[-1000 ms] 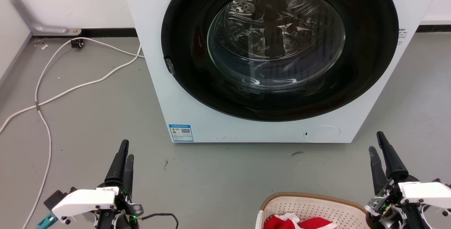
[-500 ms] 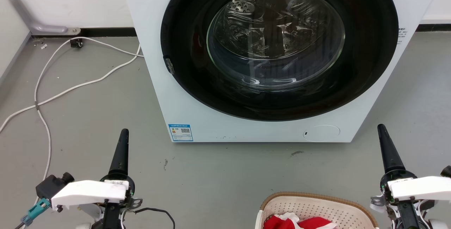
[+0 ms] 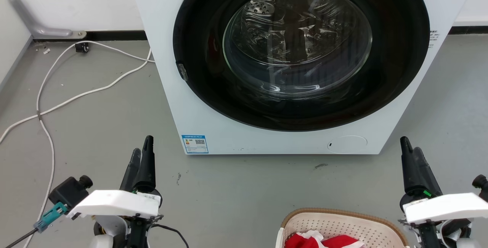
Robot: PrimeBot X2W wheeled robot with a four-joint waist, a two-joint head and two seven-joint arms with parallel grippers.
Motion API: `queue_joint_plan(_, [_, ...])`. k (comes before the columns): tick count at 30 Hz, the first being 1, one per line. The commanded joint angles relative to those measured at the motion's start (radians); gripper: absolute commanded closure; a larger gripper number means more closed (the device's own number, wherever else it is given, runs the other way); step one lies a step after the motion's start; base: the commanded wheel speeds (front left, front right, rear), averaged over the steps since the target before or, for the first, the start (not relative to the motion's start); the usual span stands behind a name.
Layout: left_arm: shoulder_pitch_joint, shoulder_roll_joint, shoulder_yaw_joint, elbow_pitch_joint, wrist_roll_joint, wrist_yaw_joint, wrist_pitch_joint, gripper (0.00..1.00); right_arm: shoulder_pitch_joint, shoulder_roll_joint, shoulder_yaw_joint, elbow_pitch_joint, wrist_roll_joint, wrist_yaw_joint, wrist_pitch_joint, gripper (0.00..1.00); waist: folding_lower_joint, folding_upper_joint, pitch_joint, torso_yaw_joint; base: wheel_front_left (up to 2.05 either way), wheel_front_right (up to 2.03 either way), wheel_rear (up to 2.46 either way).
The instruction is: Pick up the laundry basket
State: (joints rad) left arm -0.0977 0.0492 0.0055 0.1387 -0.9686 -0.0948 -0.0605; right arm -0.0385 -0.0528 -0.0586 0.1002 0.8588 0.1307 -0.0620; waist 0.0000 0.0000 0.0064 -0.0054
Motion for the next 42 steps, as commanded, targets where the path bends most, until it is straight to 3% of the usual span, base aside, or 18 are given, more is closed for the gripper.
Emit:
queue_joint_plan(1, [-0.026, 0.003, -0.006, -0.018, 0.036, 0.005, -0.01, 0.0, -0.005, -0.001, 0.004, -0.019, -0.04, 0.0, -0.009, 0.0, 0.0, 0.0, 0.0, 0.0, 0.0, 0.0, 0.0])
queue_joint_plan(24, [-0.006, 0.004, -0.064, -0.007, 0.396, 0.036, -0.077, 0.0, -0.012, 0.001, 0.023, 0.005, -0.407, 0.0, -0.054, 0.0, 0.0, 0.0, -0.001, 0.005, 0.0, 0.0, 0.0])
queue_joint_plan(42, [-0.018, 0.012, -0.09, 0.022, 0.599, 0.052, -0.123, 0.0, 0.014, 0.002, 0.018, -0.024, -0.643, 0.0, -0.018, 0.0, 0.0, 0.0, -0.001, 0.006, 0.0, 0.0, 0.0])
